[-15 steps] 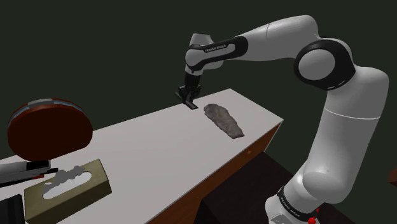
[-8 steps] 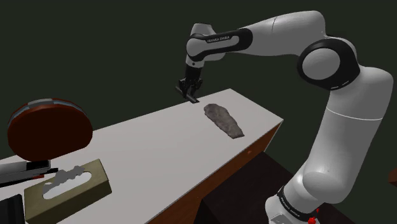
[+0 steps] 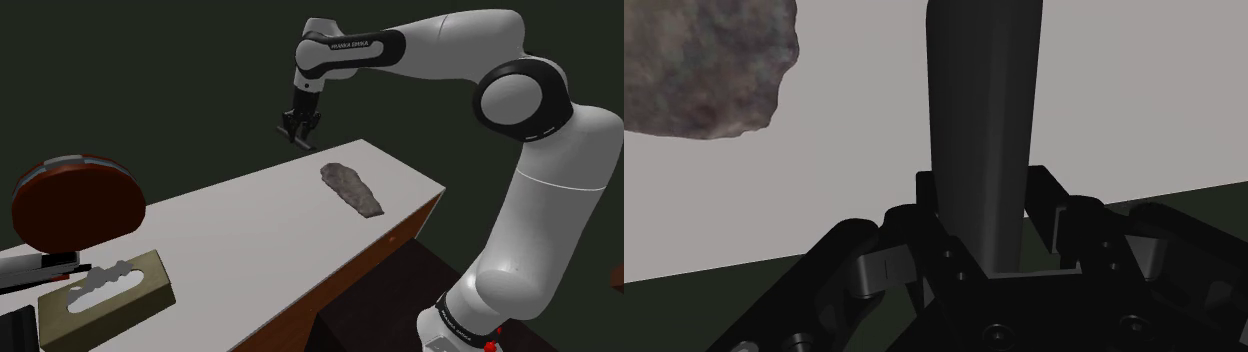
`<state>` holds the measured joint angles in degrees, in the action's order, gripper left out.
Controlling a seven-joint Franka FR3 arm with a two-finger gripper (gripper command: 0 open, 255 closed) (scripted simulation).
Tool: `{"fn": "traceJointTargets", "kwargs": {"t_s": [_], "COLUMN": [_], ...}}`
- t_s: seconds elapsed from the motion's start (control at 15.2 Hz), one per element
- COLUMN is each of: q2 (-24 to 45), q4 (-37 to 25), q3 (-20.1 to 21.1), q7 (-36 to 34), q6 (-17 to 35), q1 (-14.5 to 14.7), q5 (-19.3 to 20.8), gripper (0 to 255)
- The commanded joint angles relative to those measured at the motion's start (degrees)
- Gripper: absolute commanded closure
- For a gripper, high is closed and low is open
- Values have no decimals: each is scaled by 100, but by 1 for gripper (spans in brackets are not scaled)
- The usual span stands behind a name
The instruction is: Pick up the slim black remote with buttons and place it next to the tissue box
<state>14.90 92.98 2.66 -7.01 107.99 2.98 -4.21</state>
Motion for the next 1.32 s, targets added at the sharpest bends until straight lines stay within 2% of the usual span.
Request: {"fn": "traceJointTargets", "kwargs": {"t_s": [0.0, 0.53, 0.86, 1.25], "q2": [-33, -55, -557, -976], "q4": [-103, -644, 56, 619], "q3": [-1, -1, 221, 536], "q7": [-9, -48, -602, -1314], "q6": [-136, -699, -457, -256], "q1": [-2, -4, 339, 745], "q5": [2, 11, 24, 25], "gripper": [255, 255, 255, 255]}}
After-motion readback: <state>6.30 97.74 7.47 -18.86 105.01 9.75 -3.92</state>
